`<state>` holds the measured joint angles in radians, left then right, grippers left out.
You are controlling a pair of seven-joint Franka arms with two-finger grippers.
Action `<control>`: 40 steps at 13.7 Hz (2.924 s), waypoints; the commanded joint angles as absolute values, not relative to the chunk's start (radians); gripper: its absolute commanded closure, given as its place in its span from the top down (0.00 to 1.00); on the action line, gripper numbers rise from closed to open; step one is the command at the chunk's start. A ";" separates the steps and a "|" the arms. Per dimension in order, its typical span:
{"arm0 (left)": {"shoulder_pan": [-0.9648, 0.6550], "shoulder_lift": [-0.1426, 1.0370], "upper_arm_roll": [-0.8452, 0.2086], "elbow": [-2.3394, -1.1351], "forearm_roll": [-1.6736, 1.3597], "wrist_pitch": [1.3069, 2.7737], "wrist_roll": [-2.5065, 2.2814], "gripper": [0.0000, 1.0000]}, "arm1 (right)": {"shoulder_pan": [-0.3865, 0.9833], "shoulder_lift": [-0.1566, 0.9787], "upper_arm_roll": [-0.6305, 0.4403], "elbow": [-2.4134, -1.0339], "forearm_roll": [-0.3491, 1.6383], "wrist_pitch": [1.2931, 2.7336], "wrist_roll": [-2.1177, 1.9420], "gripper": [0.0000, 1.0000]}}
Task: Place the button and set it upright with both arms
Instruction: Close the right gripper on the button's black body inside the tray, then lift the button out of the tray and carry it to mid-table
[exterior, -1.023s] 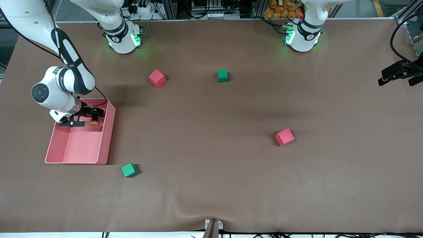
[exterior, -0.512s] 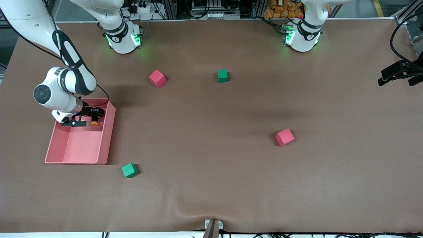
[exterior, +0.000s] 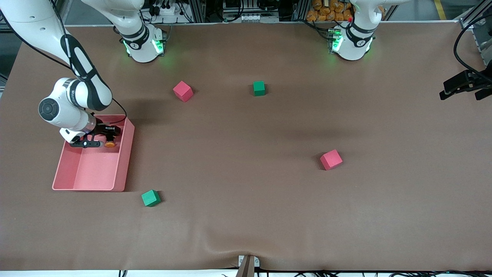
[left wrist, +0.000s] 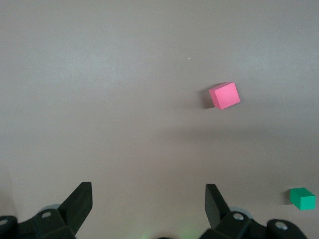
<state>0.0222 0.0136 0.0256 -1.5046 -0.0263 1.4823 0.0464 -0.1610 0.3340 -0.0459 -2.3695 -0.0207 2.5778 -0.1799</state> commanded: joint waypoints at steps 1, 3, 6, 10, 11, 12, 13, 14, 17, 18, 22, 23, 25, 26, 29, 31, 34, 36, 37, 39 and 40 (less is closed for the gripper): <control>0.031 0.015 0.020 -1.491 -0.026 1.463 0.071 1.00 | -0.161 0.246 -0.037 -2.370 -0.017 2.544 -0.184 0.05; 0.031 0.015 0.020 -1.491 -0.026 1.463 0.071 1.00 | -0.156 0.194 -0.037 -2.329 -0.017 2.458 -0.186 0.05; 0.031 0.015 0.020 -1.491 -0.026 1.463 0.071 1.00 | -0.126 0.143 -0.037 -2.255 -0.017 2.352 -0.186 0.06; 0.031 0.015 0.020 -1.491 -0.028 1.463 0.071 1.00 | -0.029 0.140 -0.037 -2.079 -0.017 2.156 -0.186 0.06; 0.031 0.015 0.020 -1.491 -0.028 1.463 0.071 1.00 | 0.013 0.144 -0.037 -2.038 -0.017 2.123 -0.176 0.06; 0.031 0.015 0.020 -1.491 -0.028 1.463 0.071 1.00 | 0.059 0.150 -0.038 -2.010 -0.017 2.117 -0.176 0.06; 0.032 0.015 0.021 -1.491 -0.028 1.463 0.071 1.00 | 0.099 0.158 -0.038 -1.984 -0.017 2.118 -0.170 0.06; 0.031 0.015 0.020 -1.490 -0.026 1.463 0.071 1.00 | 0.142 0.172 -0.038 -1.952 -0.015 2.115 -0.152 0.06; 0.032 0.015 0.020 -1.489 -0.028 1.463 0.072 1.00 | 0.302 0.250 -0.037 -1.843 -0.015 2.120 0.065 0.06; 0.032 0.015 0.020 -1.489 -0.029 1.463 0.071 1.00 | 0.355 0.299 -0.038 -1.786 -0.015 2.120 0.131 0.06; 0.028 0.020 0.017 -1.493 -0.032 1.463 0.071 1.00 | 0.543 0.526 -0.040 -1.530 -0.017 2.123 0.424 0.06; 0.029 0.020 0.017 -1.496 -0.034 1.463 0.071 1.00 | 0.579 0.578 -0.038 -1.482 -0.018 2.123 0.481 0.06; 0.029 0.020 0.017 -1.499 -0.037 1.462 0.071 1.00 | 0.655 0.656 -0.040 -1.421 -0.026 2.134 0.569 0.06; 0.028 0.020 0.017 -1.500 -0.037 1.462 0.071 1.00 | 0.679 0.687 -0.040 -1.390 -0.026 2.144 0.595 0.06; 0.021 0.021 0.012 -1.500 -0.037 1.462 0.067 1.00 | 0.742 0.729 -0.040 -1.371 -0.026 2.227 0.670 0.06; 0.021 0.029 0.012 -1.502 -0.037 1.462 0.071 1.00 | 0.781 0.765 -0.040 -1.370 -0.026 2.285 0.742 0.06; 0.018 0.040 0.011 -1.502 -0.037 1.462 0.071 1.00 | 0.827 0.804 -0.041 -1.370 -0.034 2.296 0.771 0.06; 0.017 0.043 0.011 -1.502 -0.037 1.460 0.071 1.00 | 0.853 0.819 -0.043 -1.370 -0.038 2.296 0.822 0.06; 0.015 0.043 0.011 -1.500 -0.038 1.447 0.071 1.00 | 0.859 0.828 -0.043 -1.371 -0.038 2.296 0.839 0.06; 0.014 0.044 0.009 -1.502 -0.038 1.428 0.071 1.00 | 0.871 0.853 -0.043 -1.373 -0.038 2.298 0.860 0.09; 0.011 0.044 0.009 -1.502 -0.038 1.428 0.071 1.00 | 0.874 0.862 -0.044 -1.373 -0.040 2.301 0.883 0.12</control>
